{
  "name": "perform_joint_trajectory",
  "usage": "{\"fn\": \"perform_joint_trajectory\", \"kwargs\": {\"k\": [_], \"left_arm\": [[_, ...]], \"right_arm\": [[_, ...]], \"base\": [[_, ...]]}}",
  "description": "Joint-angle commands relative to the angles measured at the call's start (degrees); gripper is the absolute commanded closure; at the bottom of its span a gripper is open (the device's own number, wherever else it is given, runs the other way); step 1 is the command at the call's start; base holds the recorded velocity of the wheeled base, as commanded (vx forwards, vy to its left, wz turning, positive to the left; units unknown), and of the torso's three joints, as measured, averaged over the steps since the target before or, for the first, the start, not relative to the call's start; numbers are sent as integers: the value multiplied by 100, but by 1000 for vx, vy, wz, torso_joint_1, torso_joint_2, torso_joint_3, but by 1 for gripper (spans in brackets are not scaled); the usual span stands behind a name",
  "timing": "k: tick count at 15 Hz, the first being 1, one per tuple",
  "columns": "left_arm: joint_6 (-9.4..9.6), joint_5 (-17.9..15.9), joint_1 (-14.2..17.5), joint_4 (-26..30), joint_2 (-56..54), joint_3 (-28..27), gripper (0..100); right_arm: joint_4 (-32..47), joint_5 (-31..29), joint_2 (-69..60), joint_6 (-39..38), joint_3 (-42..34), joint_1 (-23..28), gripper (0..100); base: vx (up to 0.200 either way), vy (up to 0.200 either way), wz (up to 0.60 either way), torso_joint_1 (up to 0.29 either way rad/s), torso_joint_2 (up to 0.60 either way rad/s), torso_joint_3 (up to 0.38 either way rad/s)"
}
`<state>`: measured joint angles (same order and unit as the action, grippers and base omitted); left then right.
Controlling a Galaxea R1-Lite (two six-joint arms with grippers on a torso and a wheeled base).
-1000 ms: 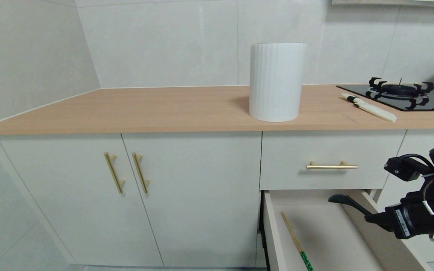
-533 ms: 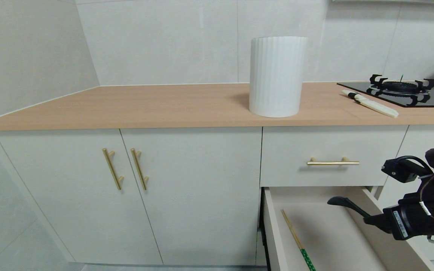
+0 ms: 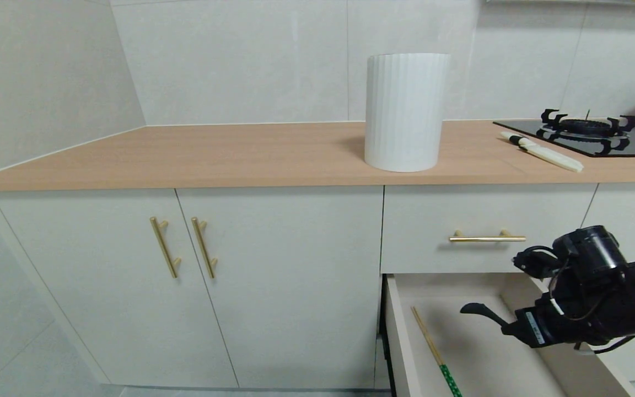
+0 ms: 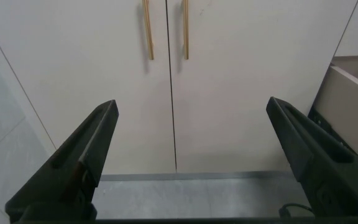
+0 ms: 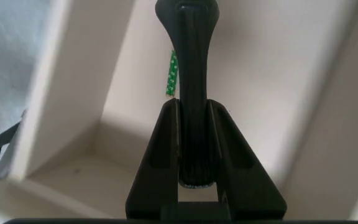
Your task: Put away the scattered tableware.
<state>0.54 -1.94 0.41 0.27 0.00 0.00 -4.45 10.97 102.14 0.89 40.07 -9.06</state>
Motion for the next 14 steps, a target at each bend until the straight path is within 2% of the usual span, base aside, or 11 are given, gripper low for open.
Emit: {"fn": "perform_joint_trajectory", "kwargs": {"k": [1,3,5,7,10,14], "left_arm": [[-1,0,2,0,0,0,0],[-1,0,2,0,0,0,0],[-1,0,2,0,0,0,0],[-1,0,2,0,0,0,0],[-1,0,2,0,0,0,0],[-1,0,2,0,0,0,0]], "right_arm": [[-522,-69,1150,-230,1,-8,100],[-1084,-368,1774,-520,18,-35,100],[-1313,-517,2099,-537,53,-35,100],[-1322,-552,2354,-572,133,-35,100],[-1330,-1080,2741,-572,220,-167,100],[-1330,-1115,2776,-581,229,-202,100]], "base": [[0,0,0,0,0,0],[0,0,0,0,0,0],[0,0,0,0,0,0],[0,0,0,0,0,0],[0,0,0,0,0,0],[0,0,0,0,0,0]]}}
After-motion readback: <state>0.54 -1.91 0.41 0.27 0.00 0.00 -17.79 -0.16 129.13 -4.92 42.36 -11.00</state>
